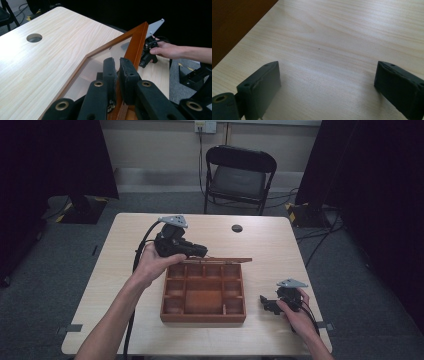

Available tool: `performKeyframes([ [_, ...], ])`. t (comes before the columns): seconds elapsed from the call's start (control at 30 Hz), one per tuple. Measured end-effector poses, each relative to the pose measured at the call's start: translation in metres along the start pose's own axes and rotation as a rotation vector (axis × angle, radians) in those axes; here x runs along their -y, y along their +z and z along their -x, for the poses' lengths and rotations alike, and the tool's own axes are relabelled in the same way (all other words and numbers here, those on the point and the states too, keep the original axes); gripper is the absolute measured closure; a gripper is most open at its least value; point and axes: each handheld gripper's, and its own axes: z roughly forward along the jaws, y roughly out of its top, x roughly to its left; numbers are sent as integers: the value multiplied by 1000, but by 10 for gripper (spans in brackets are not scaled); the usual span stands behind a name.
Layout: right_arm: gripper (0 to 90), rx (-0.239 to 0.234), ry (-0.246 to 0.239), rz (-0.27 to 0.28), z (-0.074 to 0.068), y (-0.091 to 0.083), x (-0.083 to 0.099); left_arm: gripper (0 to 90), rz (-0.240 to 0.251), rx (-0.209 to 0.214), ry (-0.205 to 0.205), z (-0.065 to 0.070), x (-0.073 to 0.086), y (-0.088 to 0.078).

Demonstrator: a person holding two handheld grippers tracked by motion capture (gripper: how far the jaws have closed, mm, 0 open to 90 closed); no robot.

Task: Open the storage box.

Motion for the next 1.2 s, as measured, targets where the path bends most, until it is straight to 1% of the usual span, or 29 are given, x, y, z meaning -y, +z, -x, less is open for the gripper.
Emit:
performKeyframes([
  [0.1,60,0,0,0,0,0,0,836,-1,1,6,0,0,0],
  [0.33,60,0,0,0,0,0,0,836,6,0,-4,0,0,1],
  [0.4,60,0,0,0,0,0,0,837,4,-1,3,0,0,1],
  [0.63,60,0,0,0,0,0,0,837,5,-3,4,0,0,1],
  [1.2,60,1,0,0,0,0,0,837,7,-3,1,1,0,1],
])
